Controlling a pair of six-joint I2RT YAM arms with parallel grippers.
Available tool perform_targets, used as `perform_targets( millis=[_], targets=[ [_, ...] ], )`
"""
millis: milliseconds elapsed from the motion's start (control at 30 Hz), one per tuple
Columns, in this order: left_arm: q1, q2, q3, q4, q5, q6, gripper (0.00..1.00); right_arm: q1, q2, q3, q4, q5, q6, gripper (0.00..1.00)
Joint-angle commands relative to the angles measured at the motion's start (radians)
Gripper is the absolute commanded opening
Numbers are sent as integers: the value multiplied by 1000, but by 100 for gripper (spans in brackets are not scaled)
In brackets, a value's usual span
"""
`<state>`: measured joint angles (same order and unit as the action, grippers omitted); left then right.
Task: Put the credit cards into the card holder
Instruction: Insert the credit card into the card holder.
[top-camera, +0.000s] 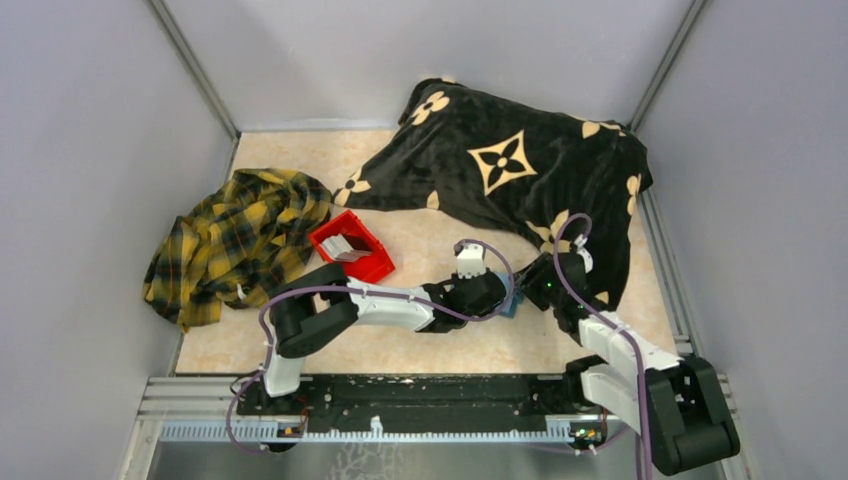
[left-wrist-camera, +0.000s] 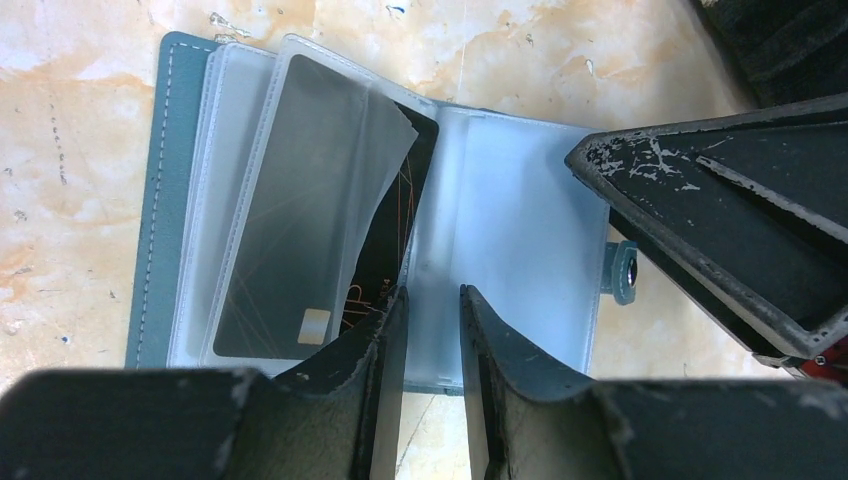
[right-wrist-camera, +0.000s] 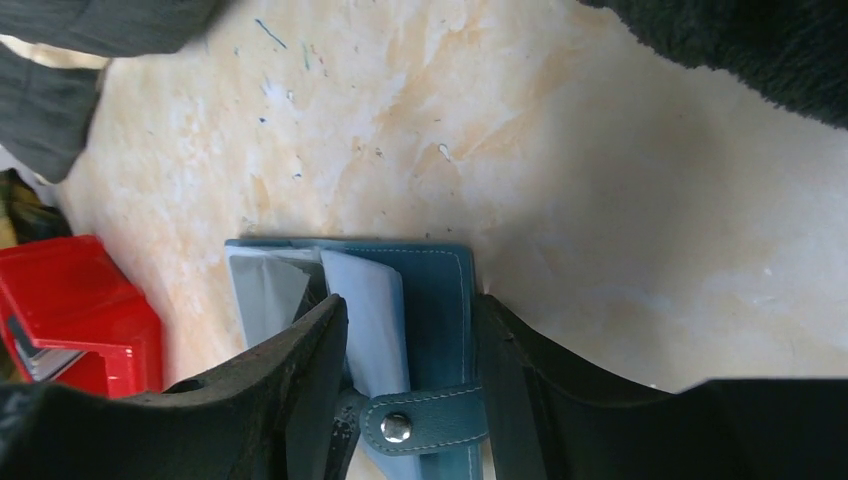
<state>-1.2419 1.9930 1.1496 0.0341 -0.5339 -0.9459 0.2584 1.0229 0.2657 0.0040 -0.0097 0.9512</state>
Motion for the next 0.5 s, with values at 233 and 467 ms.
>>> perform_targets(
  millis=[233,467],
  targets=[
    [-4,141,-68,-221,140,4,34,7,-58,-139,95,-200,9,50],
    [-2,148,-66,-221,141,0,34,7,-122,-132,60,-260,-14,49]
  ],
)
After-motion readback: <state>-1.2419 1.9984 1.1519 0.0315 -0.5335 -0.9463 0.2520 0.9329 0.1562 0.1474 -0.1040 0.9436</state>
